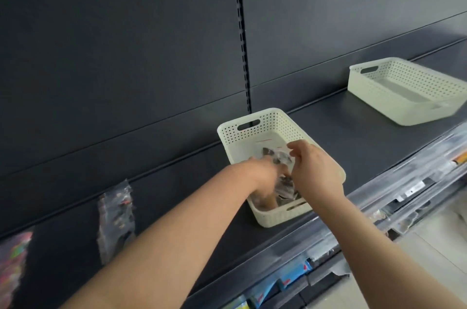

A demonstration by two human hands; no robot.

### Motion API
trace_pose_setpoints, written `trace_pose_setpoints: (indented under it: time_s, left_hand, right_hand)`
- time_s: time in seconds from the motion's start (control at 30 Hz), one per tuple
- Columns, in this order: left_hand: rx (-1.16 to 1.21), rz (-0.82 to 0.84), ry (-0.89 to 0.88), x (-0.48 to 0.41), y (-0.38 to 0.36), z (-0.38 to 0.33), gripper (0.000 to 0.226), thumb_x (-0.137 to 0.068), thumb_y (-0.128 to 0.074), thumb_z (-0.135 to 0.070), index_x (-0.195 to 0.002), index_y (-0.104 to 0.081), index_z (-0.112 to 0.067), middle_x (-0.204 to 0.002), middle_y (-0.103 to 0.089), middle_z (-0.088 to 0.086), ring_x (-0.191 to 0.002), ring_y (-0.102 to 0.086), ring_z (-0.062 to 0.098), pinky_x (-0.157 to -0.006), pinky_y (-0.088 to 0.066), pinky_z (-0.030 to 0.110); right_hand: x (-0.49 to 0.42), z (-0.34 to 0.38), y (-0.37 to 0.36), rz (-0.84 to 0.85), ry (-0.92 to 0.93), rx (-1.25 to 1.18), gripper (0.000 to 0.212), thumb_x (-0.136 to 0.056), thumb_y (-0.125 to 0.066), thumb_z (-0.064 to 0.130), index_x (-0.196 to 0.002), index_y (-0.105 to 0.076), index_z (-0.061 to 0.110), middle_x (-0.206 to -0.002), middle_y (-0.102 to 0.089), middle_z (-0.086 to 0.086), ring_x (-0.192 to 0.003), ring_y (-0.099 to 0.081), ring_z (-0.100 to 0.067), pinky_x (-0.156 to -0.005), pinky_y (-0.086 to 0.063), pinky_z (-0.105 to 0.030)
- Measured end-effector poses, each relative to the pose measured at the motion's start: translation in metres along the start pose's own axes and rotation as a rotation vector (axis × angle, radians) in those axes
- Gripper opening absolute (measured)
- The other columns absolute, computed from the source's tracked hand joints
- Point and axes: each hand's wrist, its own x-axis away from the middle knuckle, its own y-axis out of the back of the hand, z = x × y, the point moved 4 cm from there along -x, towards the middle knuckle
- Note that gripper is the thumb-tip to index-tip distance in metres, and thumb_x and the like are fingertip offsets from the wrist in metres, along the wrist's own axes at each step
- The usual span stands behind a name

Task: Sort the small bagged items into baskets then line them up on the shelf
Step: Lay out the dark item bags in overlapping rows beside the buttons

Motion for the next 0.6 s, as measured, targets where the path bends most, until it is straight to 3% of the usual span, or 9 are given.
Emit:
trace_pose_setpoints:
  time_s: [0.07,0.2,0.33,0.47,0.53,0.6]
  left_hand:
    - [-0.047,-0.033,0.027,-0.006,-0.005,-0.004,0.072,-0.079,-0.074,-0.029,-0.139,-0.034,-0.029,-0.129,-0.036,0.009,-0.112,-0.045,0.034,-0.078,-0.049,0.041]
    - [0.041,-0.235,0.027,-0.011,0.003,0.001,0.035,-0.088,-0.061,-0.013,-0.12,-0.054,-0.022,-0.115,-0.054,0.009,-0.1,-0.059,0.031,-0.069,-0.044,0.035]
    - [0.363,-0.418,0.064,-0.006,0.013,0.016,0.03,-0.088,-0.058,-0.002,-0.114,-0.059,-0.017,-0.108,-0.058,0.004,-0.098,-0.057,0.025,-0.074,-0.044,0.032]
    - [0.697,-0.501,0.098,0.003,0.019,0.033,0.018,-0.084,-0.064,-0.002,-0.089,-0.058,-0.018,-0.088,-0.054,-0.001,-0.082,-0.051,0.02,-0.068,-0.044,0.03]
    - [0.857,-0.534,0.096,0.01,0.018,0.041,0.019,-0.08,-0.063,0.002,-0.079,-0.053,-0.014,-0.079,-0.053,0.001,-0.076,-0.05,0.023,-0.063,-0.044,0.032]
    - [1.023,-0.618,0.107,0.022,0.019,0.058,0.015,-0.077,-0.063,0.004,-0.085,-0.058,-0.006,-0.086,-0.063,0.011,-0.078,-0.058,0.027,-0.066,-0.053,0.041]
  right_hand:
    - [-0.001,-0.001,-0.001,-0.007,-0.006,-0.006,0.049,-0.089,-0.042,0.003,-0.129,-0.052,0.031,-0.12,-0.062,0.012,-0.112,-0.056,-0.01,-0.067,-0.039,-0.022]
    - [-0.004,-0.006,-0.004,0.017,-0.007,-0.012,0.049,-0.089,-0.041,0.003,-0.129,-0.051,0.029,-0.119,-0.062,0.011,-0.111,-0.057,-0.012,-0.068,-0.043,-0.024]
    - [-0.005,-0.006,-0.004,0.045,0.004,-0.054,0.049,-0.089,-0.038,0.003,-0.13,-0.052,0.026,-0.121,-0.061,0.008,-0.112,-0.055,-0.014,-0.07,-0.039,-0.025]
    - [-0.006,0.0,0.004,0.019,-0.006,-0.105,0.048,-0.091,-0.036,0.002,-0.129,-0.053,0.025,-0.125,-0.059,0.008,-0.115,-0.053,-0.014,-0.07,-0.04,-0.026]
    - [-0.004,0.009,0.007,-0.011,0.028,-0.154,0.045,-0.092,-0.037,0.001,-0.129,-0.055,0.022,-0.126,-0.058,0.005,-0.116,-0.051,-0.016,-0.078,-0.044,-0.028]
    - [-0.001,0.026,0.007,-0.035,0.092,-0.206,0.042,-0.093,-0.039,0.003,-0.128,-0.055,0.019,-0.126,-0.059,0.003,-0.116,-0.051,-0.017,-0.087,-0.045,-0.03]
